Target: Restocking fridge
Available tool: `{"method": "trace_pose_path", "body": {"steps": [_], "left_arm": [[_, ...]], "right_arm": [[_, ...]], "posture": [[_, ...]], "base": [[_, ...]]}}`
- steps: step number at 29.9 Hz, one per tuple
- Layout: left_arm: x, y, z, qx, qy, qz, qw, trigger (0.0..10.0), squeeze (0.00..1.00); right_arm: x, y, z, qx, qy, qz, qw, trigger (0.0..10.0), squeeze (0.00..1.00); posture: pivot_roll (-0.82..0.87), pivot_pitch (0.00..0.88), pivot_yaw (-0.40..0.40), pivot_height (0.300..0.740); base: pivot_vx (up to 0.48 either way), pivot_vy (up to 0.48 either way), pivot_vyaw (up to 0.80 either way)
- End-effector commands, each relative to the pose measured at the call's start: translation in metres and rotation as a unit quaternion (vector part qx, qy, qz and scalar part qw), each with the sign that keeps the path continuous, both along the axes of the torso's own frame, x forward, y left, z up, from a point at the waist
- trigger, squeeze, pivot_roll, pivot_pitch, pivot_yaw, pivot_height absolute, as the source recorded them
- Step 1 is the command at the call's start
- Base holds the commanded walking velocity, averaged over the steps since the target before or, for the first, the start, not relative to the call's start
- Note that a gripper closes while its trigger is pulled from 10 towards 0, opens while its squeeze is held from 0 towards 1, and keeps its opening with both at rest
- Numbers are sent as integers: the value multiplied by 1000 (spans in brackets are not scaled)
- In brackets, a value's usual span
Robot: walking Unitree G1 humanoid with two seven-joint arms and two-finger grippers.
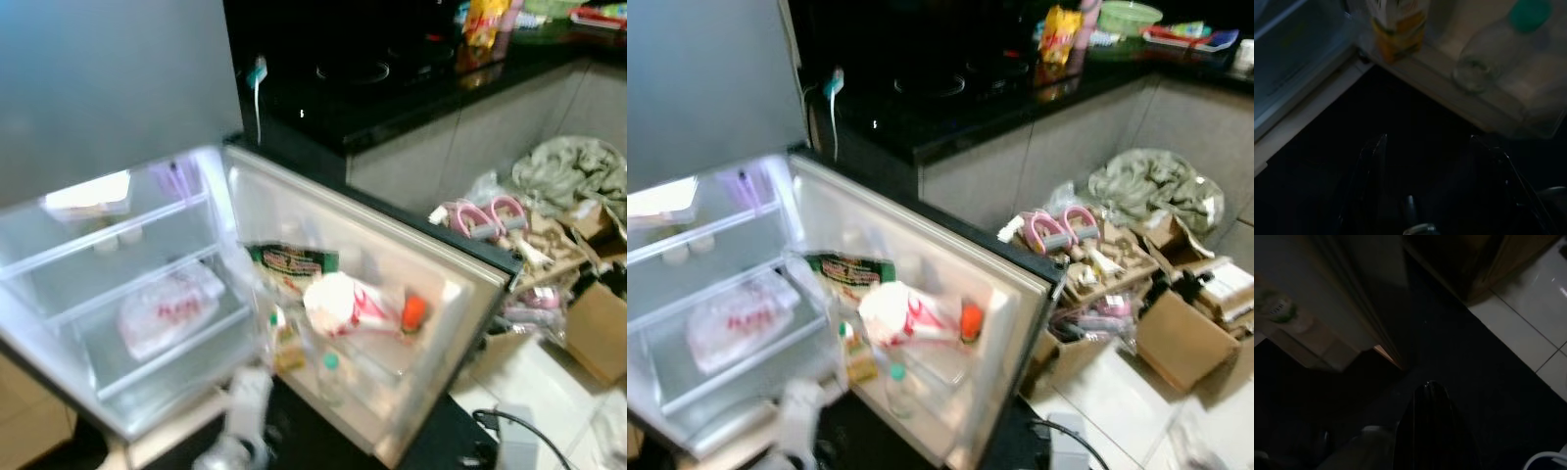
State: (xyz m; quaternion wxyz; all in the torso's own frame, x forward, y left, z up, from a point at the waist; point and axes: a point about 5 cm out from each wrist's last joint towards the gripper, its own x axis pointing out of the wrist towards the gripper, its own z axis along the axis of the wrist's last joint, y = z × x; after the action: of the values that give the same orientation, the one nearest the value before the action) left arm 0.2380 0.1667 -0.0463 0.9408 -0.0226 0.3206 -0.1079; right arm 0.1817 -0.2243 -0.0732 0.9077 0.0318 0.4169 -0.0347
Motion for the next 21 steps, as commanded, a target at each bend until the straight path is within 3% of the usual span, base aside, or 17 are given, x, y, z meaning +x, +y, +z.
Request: {"method": "trace_pose_path", "body": {"steps": [1,11,21], "left_arm": [[-9,-10,-7,-16,17,-7,1000,10000,0],[-9,-6,-6,-19,13,-8,1000,10000,0],[-16,0,-9,-14,15,5,1000,10000,0]], "right_arm": [[1,-2,1,-3,0,1,1000,10000,0],[6,0,3,-3,-2,10,1000,10000,0],[7,0,4,0,-2,13,1000,10000,0]], "posture": [[-117,72,25,740],[-113,79,17,740],[-114,87,16,740]], "base": [[0,-398,0],[0,-386,0],[0,0,0]]}}
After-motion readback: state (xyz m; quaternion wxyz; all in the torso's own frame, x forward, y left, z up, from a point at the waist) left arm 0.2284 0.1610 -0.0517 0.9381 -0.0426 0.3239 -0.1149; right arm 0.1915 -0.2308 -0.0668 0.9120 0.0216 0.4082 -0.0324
